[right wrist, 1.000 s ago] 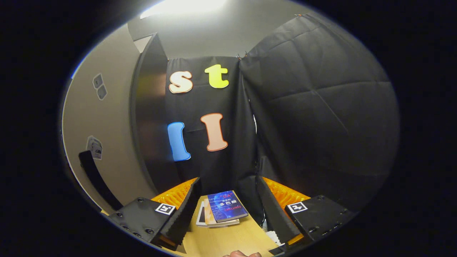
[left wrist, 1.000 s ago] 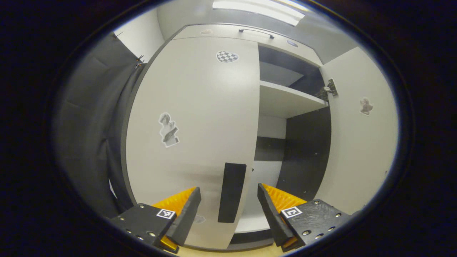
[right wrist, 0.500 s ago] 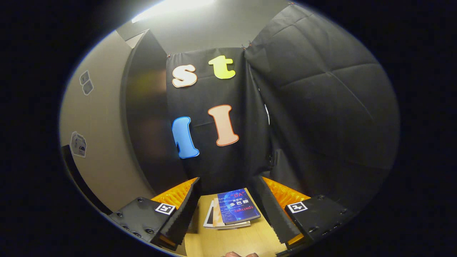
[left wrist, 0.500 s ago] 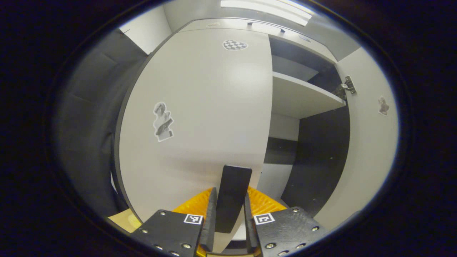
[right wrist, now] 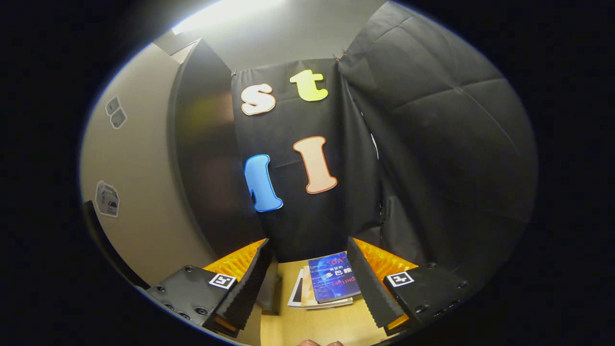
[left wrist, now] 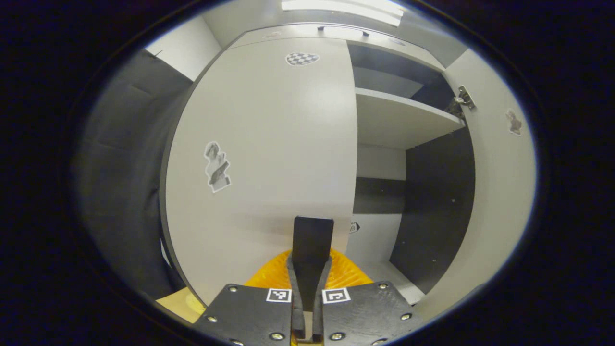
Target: Open the right door of the double-door shoe cabinet with the right hand, and open the left door with the left hand.
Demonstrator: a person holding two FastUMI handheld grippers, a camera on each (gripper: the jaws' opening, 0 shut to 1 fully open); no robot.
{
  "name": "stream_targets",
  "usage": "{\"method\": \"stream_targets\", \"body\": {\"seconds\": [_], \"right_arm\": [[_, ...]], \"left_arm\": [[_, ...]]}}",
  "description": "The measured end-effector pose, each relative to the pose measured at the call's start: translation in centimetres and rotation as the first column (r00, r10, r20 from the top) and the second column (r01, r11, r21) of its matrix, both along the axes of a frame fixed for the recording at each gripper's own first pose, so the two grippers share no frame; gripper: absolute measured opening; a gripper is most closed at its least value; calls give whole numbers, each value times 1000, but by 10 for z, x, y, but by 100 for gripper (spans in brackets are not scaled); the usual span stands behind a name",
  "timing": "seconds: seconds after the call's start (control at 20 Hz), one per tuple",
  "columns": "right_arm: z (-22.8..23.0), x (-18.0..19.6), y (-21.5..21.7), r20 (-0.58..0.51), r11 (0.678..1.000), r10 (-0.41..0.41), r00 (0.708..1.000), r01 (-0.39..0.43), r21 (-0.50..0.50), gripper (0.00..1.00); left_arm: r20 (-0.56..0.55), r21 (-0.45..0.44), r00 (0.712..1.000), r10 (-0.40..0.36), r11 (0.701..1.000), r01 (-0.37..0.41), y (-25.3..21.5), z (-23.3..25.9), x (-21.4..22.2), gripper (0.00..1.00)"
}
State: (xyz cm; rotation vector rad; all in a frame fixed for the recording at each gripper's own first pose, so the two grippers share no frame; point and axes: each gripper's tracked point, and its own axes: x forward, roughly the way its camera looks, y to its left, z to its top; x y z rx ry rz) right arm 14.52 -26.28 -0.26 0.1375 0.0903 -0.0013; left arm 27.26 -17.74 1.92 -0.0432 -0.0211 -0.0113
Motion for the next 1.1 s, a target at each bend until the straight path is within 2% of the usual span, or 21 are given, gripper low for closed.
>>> {"method": "stream_targets", "body": {"seconds": [0.05, 0.1, 0.15, 0.3, 0.35, 0.4, 0.65, 0.9, 1.1], "right_arm": [[4, 1, 2, 11, 1000, 4, 1000, -4, 7, 98], [6, 2, 4, 15, 1000, 9, 1000, -9, 11, 92], [7, 2, 6, 17, 1000, 15, 1000, -16, 10, 98], [9, 1, 13, 21, 1000, 24, 1000, -24, -12, 98], [9, -1, 15, 16, 1000, 25, 1000, -25, -19, 92], [7, -3, 18, 11, 999, 26, 1000, -26, -25, 98], [8, -19, 29, 8, 999, 0, 1000, 0, -47, 98], [32, -50, 25, 56, 991, -97, 994, 102, -86, 98], [41, -87, 28, 86, 981, -176, 981, 182, -68, 98]], "left_arm": [[-8, -26, 1000, -10, 1000, 10, 0, 0, 0, 8], [-17, -33, 1000, -21, 999, 20, 0, -1, -1, 8], [-19, -26, 1000, -19, 999, 19, 0, -1, -2, 8], [-8, -27, 1000, -17, 999, 16, 0, -1, -4, 8], [-8, -22, 1000, -21, 1000, 20, 1, -1, -4, 8], [-6, -14, 1000, -23, 1000, 23, 1, -1, -5, 8], [-8, -14, 998, -64, 998, 64, 3, -2, -10, 8], [-13, -13, 993, -115, 993, 115, -1, 0, -11, 8], [-18, 2, 987, -158, 987, 158, -3, -1, -13, 8]]}}
